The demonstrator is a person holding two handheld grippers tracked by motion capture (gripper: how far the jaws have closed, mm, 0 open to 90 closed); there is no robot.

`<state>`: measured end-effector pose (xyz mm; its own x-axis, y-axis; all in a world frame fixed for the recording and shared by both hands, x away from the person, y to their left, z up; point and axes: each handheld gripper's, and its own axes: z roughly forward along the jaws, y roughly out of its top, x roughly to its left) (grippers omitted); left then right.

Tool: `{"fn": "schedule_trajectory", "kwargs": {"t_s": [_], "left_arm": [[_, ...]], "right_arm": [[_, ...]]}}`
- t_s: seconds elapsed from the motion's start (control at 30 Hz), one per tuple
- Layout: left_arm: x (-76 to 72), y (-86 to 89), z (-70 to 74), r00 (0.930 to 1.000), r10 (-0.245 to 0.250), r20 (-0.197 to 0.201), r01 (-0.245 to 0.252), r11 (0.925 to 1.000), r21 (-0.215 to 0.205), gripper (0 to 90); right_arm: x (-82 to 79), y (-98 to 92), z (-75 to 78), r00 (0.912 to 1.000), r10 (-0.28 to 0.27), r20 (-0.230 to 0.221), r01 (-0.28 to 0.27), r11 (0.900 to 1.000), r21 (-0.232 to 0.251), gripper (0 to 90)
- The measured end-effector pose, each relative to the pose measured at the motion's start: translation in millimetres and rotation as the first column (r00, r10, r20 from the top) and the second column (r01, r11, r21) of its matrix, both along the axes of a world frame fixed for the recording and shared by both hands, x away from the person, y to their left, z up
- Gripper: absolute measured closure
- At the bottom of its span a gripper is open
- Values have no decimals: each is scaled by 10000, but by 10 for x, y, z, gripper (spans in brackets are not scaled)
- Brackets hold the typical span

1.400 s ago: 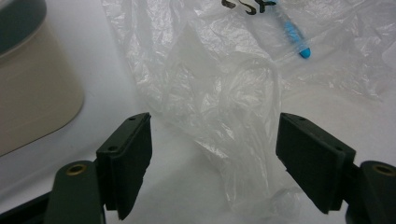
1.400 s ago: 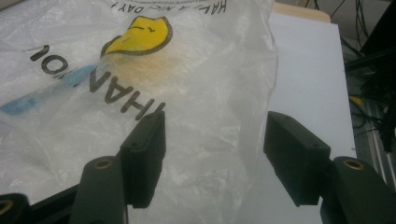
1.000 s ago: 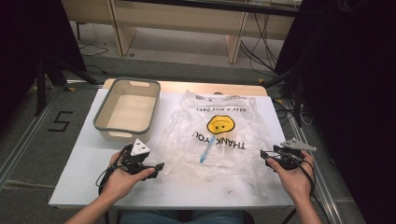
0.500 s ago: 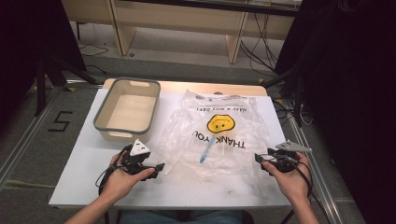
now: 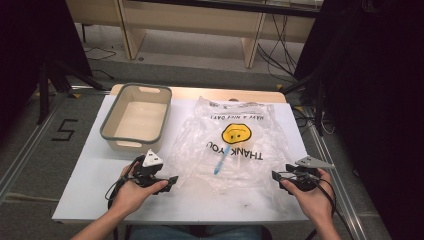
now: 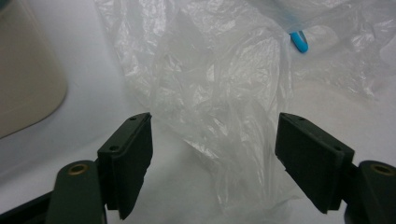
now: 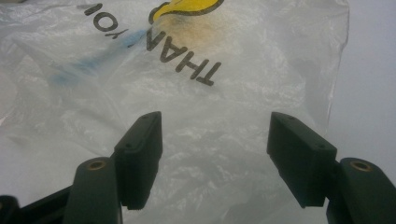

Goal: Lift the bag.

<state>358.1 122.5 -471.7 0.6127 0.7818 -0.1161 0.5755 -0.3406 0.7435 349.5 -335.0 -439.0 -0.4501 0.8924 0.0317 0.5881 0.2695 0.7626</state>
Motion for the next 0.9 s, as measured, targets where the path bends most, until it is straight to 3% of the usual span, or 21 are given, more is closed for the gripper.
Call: {"fn": "schedule_trajectory", "kwargs": {"t_s": [0.3, 0.53, 0.83, 0.9], "left_arm": [[-29, -54, -60, 9972, -237, -709, 278, 9979, 580, 261], [-87, -91, -125, 9869, -608, -1497, 788, 9900, 1172, 267], [-97, -100, -108, 9899, -621, -1278, 852, 9792, 1843, 420], [-102, -112, -107, 9908, -576, -1228, 809, 9776, 1941, 440]], "right_arm": [[-62, 9, -46, 9997, 96, -233, -98, 9999, -93, 358], [-149, 29, -54, 9967, 336, -737, -353, 9992, -211, 357], [-245, 88, -158, 9814, 815, -1741, -917, 9945, -514, 340], [-268, 90, -148, 9821, 936, -1637, -1023, 9937, -457, 340]]}}
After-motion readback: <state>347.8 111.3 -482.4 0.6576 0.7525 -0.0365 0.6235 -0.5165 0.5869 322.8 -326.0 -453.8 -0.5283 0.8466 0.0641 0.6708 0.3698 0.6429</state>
